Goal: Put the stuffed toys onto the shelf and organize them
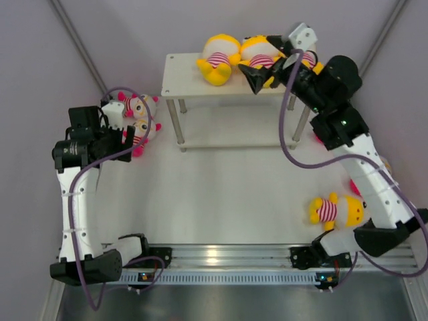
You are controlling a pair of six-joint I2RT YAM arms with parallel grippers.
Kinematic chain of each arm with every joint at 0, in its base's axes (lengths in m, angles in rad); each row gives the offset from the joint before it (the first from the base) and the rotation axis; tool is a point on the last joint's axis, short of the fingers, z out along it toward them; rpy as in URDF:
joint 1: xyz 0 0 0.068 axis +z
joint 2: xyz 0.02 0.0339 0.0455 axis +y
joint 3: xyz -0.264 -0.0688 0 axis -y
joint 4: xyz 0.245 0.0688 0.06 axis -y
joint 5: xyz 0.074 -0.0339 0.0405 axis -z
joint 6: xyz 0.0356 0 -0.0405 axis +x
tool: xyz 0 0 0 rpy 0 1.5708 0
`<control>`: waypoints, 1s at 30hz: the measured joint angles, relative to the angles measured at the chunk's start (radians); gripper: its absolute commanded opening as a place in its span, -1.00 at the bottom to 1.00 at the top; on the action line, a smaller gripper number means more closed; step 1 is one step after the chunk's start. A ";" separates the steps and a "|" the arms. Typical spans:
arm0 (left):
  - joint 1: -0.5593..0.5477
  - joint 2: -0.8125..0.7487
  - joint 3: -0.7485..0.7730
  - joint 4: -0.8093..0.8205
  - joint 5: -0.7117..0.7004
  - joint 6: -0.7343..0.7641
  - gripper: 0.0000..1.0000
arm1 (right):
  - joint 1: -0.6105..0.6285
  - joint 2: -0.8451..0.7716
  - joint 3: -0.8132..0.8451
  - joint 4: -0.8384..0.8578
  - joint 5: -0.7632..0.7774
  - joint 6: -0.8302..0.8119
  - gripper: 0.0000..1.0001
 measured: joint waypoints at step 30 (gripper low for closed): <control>-0.053 0.027 -0.024 0.000 0.043 0.028 0.61 | -0.099 -0.494 -1.128 -0.782 1.060 1.286 0.93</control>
